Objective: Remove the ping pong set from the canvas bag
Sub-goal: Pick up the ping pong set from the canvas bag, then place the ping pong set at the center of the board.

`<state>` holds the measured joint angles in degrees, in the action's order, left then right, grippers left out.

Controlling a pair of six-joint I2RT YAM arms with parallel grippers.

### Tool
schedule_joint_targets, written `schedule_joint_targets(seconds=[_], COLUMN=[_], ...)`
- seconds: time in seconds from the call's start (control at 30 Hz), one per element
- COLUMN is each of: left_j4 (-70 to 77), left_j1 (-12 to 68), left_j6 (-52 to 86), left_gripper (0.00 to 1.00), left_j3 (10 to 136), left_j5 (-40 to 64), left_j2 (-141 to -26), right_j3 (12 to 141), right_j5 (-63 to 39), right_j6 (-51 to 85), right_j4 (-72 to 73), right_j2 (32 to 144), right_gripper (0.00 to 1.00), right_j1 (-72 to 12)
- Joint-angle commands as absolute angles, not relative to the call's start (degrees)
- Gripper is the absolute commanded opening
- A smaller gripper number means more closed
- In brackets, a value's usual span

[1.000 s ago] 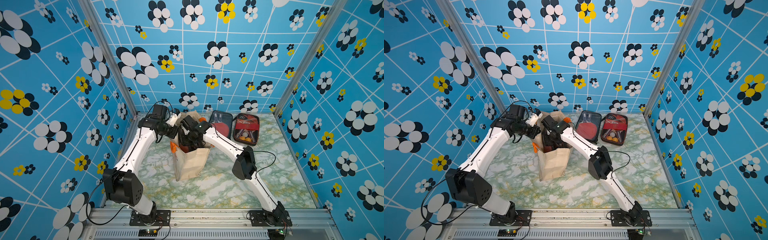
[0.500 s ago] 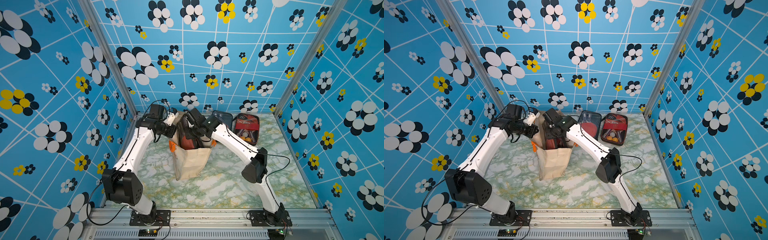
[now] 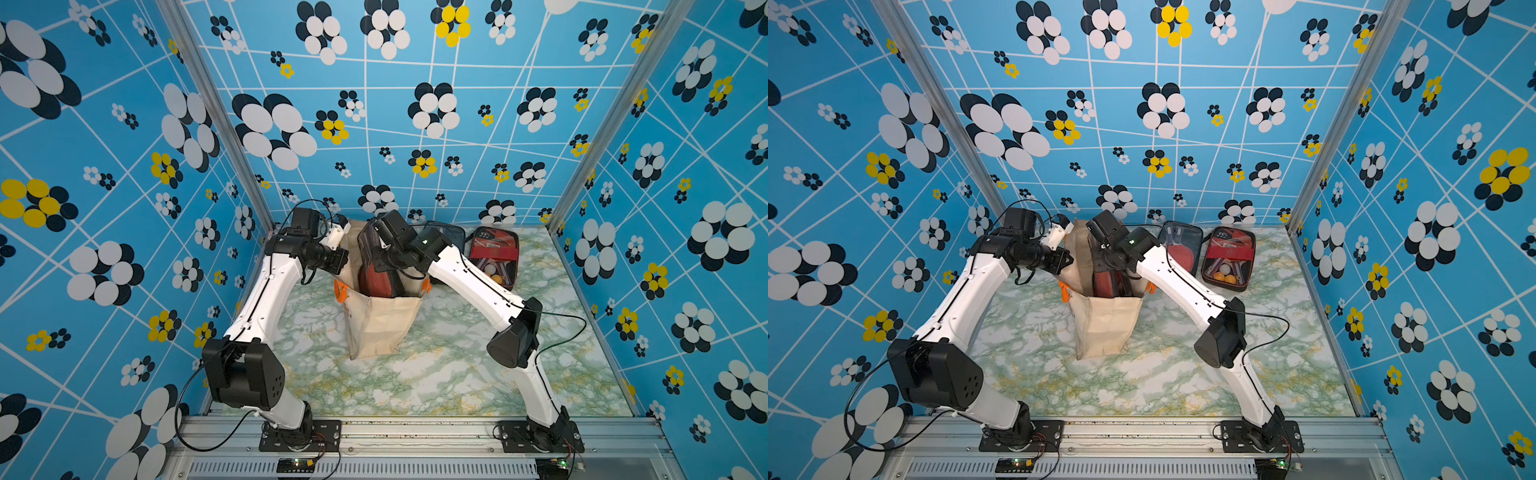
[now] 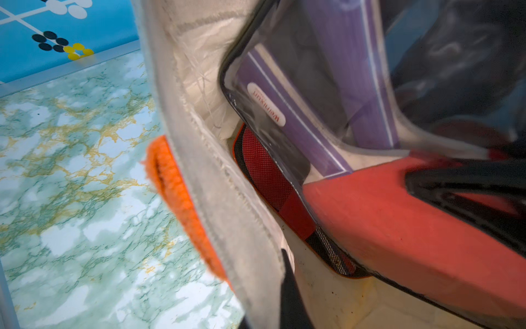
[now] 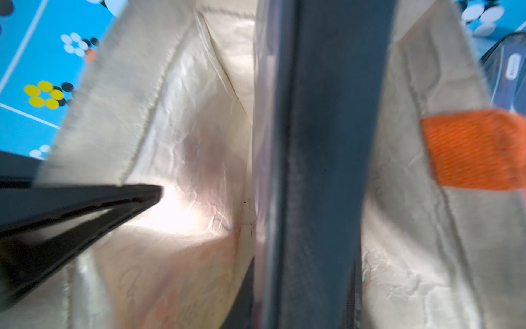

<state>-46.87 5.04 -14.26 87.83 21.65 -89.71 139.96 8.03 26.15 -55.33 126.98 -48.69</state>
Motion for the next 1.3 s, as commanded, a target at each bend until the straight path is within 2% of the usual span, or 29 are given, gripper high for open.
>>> schedule_joint_targets(seconds=[0.0,0.53,0.73,1.27], left_j4=[-47.1,-47.2,-47.6,-51.8], left_j1=[4.1,2.8,1.7,-1.8], left_j6=[-15.6,-16.8,-17.7,-23.5], left_gripper=[0.00,0.00,0.00,0.00], left_j3=[89.7,90.0,89.9,95.9], left_j5=[22.6,22.3,23.7,26.4], left_j2=[-90.3,-90.6,-90.4,-94.7], right_j3=[144.4,146.1,137.4,125.2], right_j5=[10.9,18.4,21.5,25.8], right_j6=[24.7,21.3,18.8,18.6], right_j4=[-54.0,-50.0,-41.5,-40.4], right_j2=[122.4,116.0,107.5,97.0], right_gripper=[0.00,0.00,0.00,0.00], right_j1=[-48.7,-48.3,-47.6,-44.4])
